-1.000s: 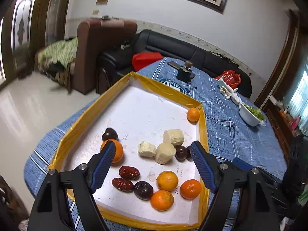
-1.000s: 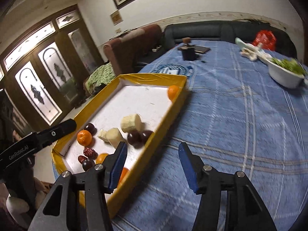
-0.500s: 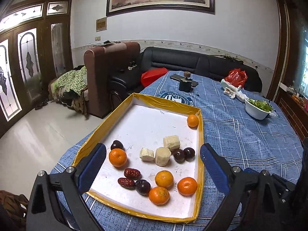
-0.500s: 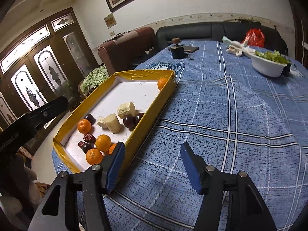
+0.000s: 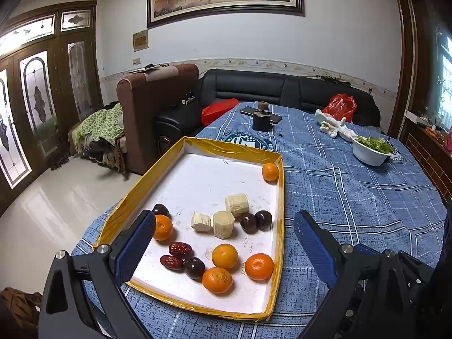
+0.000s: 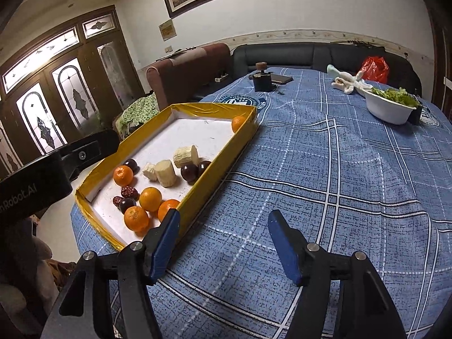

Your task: Organize fruits

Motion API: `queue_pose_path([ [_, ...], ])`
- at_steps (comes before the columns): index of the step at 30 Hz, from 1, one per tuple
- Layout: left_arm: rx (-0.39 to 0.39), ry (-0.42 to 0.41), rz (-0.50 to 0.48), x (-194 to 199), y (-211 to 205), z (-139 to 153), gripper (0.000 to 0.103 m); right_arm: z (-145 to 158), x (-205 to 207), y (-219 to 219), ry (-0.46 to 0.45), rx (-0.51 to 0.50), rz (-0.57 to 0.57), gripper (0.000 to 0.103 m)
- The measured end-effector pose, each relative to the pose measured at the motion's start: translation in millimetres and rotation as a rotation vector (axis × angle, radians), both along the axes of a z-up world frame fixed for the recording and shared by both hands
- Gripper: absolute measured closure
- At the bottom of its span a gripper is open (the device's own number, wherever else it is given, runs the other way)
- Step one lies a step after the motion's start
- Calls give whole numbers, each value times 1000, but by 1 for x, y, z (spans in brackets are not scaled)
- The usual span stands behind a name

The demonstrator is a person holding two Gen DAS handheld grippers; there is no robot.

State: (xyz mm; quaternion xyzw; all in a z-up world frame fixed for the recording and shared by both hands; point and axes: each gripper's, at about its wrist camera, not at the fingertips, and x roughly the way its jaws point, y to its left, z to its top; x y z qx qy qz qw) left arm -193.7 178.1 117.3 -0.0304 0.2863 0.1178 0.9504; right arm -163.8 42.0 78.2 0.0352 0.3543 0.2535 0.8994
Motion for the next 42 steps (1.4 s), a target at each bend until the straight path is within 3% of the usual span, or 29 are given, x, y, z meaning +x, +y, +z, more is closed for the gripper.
queue_pose_path([
  [24, 8, 40, -19, 8, -9, -12, 5, -15, 6, -6, 36, 8, -16, 30],
  [42, 6, -32, 8, -14, -6, 1, 5, -8, -9, -3, 4, -11, -12, 27],
])
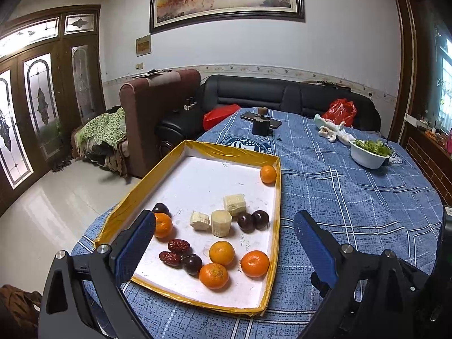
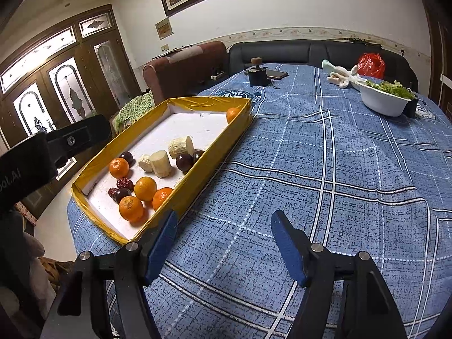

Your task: Organize fruits

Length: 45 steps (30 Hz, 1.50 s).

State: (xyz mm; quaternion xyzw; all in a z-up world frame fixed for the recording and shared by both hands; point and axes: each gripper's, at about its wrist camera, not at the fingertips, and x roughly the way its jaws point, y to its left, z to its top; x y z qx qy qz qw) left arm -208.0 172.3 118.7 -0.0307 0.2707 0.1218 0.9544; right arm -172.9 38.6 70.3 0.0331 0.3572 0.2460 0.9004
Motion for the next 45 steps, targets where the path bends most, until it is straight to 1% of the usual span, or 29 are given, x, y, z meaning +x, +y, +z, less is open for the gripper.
queue_pose_path([
  [5, 9, -29, 5, -8, -3, 7, 5, 5, -7, -1, -17, -1, 1, 26],
  [7, 21, -56, 18, -14, -4, 11, 5, 7, -9, -1, -24, 0, 2, 26],
  [9, 51, -102, 60, -24, -7, 18, 5, 9, -12, -1, -34, -1, 4, 26],
  [10, 73, -127, 93, -29, -8, 22, 5, 11, -14, -1, -39, -2, 5, 26],
  [12, 136, -183, 183, -43, -13, 31, 0, 13, -18, -2, -52, 1, 7, 26],
  [13, 166, -209, 219, -49, -16, 34, 0, 15, -20, -2, -59, 1, 9, 26],
  [15, 205, -241, 259, -57, -21, 35, 0, 18, -23, -2, -76, -5, 13, 26],
  [16, 213, -247, 259, -57, -24, 36, 0, 19, -25, -2, -84, -9, 15, 25],
  [17, 206, -235, 231, -56, -25, 36, 0, 20, -27, -2, -90, -12, 16, 25],
  [20, 151, -135, 119, -45, -26, 31, 0, 23, -30, -2, -102, -18, 17, 23],
  [21, 136, -111, 97, -42, -25, 29, 0, 24, -30, -2, -104, -18, 18, 23],
  [25, 77, -59, 77, -35, -19, 23, 0, 25, -32, -2, -108, -21, 23, 20],
  [27, 34, -38, 73, -32, -12, 21, 0, 24, -31, -1, -107, -23, 26, 20],
  [29, 13, -23, 78, -30, -8, 18, 0, 23, -31, 0, -102, -27, 30, 19],
  [31, 6, -12, 88, -29, -5, 15, 0, 20, -29, 2, -96, -30, 33, 19],
  [45, -48, 64, 59, -15, 2, -6, 0, 5, -22, 12, -53, -57, 43, 19],
])
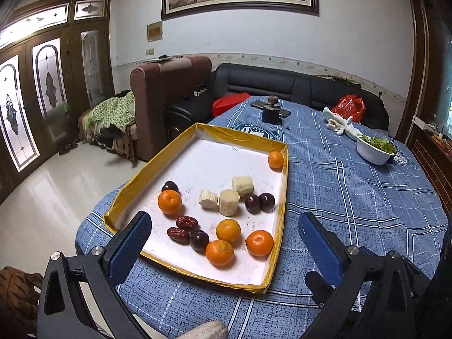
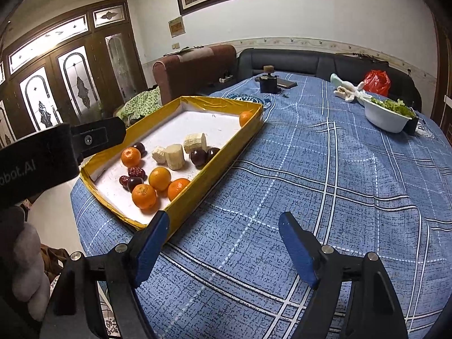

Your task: Organize fruits

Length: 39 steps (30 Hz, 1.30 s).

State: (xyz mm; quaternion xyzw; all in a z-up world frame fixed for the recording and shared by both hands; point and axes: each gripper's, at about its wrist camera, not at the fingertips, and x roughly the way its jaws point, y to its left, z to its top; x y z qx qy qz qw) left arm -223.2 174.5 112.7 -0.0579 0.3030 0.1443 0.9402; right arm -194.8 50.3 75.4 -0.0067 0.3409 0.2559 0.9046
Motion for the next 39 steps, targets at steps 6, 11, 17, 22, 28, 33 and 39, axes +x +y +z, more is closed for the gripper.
queue_pose_path([
  [6, -23, 30, 3, 6, 4, -11, 0, -5, 2, 3, 13, -9, 6, 19],
  [11, -32, 49, 3, 9, 7, -16, 0, -9, 4, 6, 23, -15, 10, 19],
  [17, -44, 63, 7, 11, 11, -22, 0, -13, 7, 8, 36, -20, 9, 19],
  [22, -51, 72, 10, 13, 13, -25, 0, -15, 8, 11, 44, -27, 11, 18],
  [28, -60, 84, 13, 16, 16, -28, 0, -18, 9, 13, 51, -36, 14, 18],
  [33, -61, 87, 14, 16, 18, -30, 0, -18, 9, 14, 58, -40, 15, 18],
  [39, -63, 89, 14, 18, 19, -31, 0, -18, 10, 16, 61, -45, 18, 18],
])
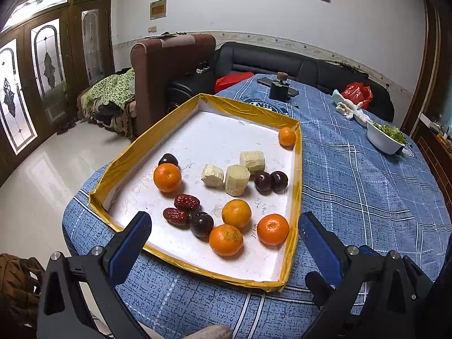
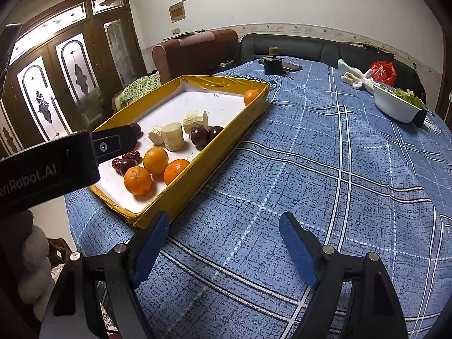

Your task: Organize fruits

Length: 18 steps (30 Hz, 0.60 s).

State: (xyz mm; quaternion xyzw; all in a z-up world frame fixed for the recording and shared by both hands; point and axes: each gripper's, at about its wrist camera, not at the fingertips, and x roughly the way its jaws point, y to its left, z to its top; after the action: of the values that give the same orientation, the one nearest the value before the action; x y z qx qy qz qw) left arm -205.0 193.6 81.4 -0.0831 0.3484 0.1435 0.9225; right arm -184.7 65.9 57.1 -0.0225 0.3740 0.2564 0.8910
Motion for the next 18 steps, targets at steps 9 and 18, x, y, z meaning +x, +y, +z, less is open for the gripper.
queue_pose_path([
  [9, 1, -2, 1, 0, 0, 1, 0, -1, 1, 4, 1, -9, 7, 18],
  [18, 31, -94, -1, -10, 3, 23, 0, 9, 1, 5, -18, 12, 4, 18],
])
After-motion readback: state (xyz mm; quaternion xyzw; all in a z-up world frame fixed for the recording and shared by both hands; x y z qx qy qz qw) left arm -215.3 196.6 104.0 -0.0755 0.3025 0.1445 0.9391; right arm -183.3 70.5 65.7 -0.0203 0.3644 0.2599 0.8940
